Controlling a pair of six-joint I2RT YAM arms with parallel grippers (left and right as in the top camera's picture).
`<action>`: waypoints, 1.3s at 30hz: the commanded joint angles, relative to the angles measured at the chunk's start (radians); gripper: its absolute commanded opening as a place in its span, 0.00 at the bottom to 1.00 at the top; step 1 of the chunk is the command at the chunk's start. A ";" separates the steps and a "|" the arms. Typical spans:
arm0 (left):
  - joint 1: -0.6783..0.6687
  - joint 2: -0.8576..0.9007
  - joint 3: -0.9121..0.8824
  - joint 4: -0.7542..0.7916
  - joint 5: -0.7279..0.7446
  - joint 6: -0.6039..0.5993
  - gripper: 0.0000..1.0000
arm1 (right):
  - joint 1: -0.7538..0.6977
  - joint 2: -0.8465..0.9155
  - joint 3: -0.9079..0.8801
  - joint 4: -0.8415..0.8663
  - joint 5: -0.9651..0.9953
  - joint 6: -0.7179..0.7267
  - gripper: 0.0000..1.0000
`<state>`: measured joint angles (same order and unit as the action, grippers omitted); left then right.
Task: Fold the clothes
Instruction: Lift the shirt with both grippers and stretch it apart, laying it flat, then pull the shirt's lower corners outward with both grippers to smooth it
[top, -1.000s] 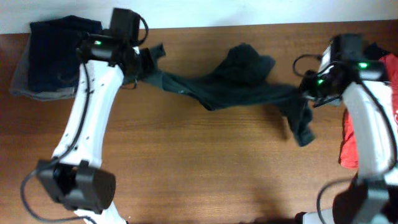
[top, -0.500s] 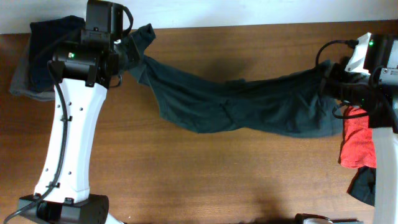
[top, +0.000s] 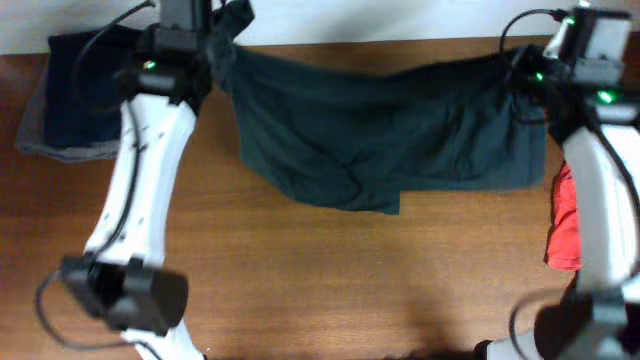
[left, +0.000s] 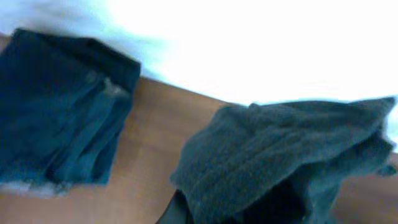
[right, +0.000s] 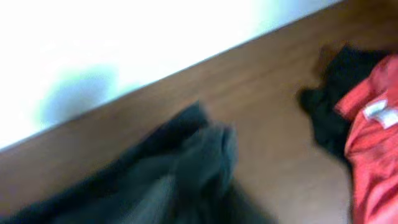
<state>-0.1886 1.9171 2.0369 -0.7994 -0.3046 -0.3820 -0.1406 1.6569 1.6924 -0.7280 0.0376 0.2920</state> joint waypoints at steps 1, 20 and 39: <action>0.002 0.140 0.010 0.097 -0.021 0.079 0.22 | -0.010 0.151 0.015 0.052 0.181 0.002 0.88; 0.001 0.183 0.011 -0.431 0.356 -0.030 0.99 | -0.069 0.026 0.044 -0.449 0.120 0.065 0.99; -0.164 0.185 -0.200 -0.554 0.511 -0.180 0.91 | -0.069 0.021 0.043 -0.558 0.059 0.065 0.99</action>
<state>-0.3477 2.1223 1.8999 -1.3865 0.1802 -0.4698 -0.2134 1.6817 1.7252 -1.2800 0.1032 0.3443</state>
